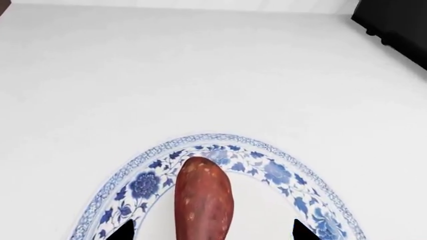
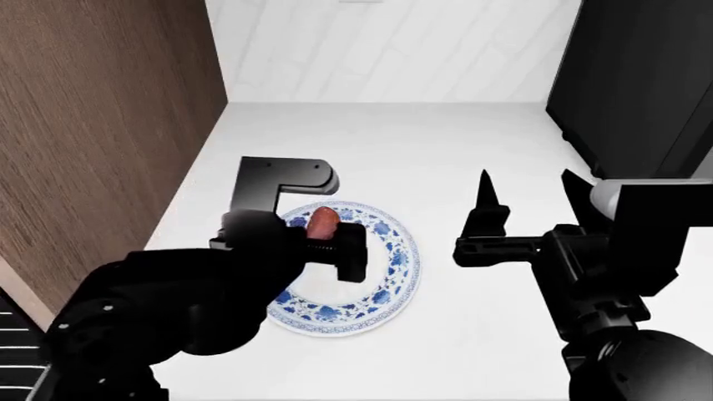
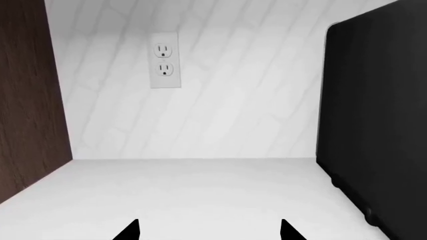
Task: Place the sweet potato on the rack of the oven.
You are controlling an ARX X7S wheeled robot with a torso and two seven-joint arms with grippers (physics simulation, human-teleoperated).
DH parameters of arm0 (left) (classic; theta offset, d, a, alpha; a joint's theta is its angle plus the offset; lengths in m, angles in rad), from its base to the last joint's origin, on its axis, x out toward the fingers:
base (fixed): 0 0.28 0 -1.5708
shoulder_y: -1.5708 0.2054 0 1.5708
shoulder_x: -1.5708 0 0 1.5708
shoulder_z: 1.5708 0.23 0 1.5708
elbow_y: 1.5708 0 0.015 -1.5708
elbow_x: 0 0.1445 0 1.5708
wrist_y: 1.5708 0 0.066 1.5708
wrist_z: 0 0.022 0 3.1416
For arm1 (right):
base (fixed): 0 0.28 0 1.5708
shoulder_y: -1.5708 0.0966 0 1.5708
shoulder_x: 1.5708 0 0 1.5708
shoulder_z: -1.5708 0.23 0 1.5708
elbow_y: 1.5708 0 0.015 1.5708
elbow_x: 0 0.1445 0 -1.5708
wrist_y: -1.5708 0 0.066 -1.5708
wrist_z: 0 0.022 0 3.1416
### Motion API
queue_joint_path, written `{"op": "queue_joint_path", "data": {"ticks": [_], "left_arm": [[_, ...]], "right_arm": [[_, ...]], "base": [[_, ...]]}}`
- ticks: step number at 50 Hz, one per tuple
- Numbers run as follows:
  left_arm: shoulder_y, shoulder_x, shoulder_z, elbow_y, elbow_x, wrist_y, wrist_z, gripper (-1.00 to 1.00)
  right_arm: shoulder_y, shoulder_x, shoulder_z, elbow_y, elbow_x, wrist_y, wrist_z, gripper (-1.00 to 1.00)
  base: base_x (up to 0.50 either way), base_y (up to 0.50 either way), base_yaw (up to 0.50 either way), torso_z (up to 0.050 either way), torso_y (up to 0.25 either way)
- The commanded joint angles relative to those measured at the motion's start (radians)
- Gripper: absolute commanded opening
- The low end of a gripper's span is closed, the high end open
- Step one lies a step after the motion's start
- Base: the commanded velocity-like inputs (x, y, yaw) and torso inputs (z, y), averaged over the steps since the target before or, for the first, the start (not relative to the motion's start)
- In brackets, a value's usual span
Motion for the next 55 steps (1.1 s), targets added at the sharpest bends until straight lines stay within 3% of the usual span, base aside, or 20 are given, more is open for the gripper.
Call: {"op": "queue_joint_path", "data": {"ticks": [1, 55], "left_arm": [[-0.011, -0.009, 0.057, -0.051, 0.077, 0.051, 0.064, 1.00], [-0.016, -0.037, 0.149, -0.133, 0.084, 0.125, 0.111, 1.00]], "right_arm": [[0.001, 0.006, -0.011, 0.016, -0.010, -0.011, -0.006, 1.00], [-0.003, 0.017, -0.063, 0.071, -0.059, -0.068, -0.035, 1.00]], "base": [[0.00, 0.00, 0.00, 0.000, 0.000], [0.00, 0.00, 0.00, 0.000, 0.000]]}}
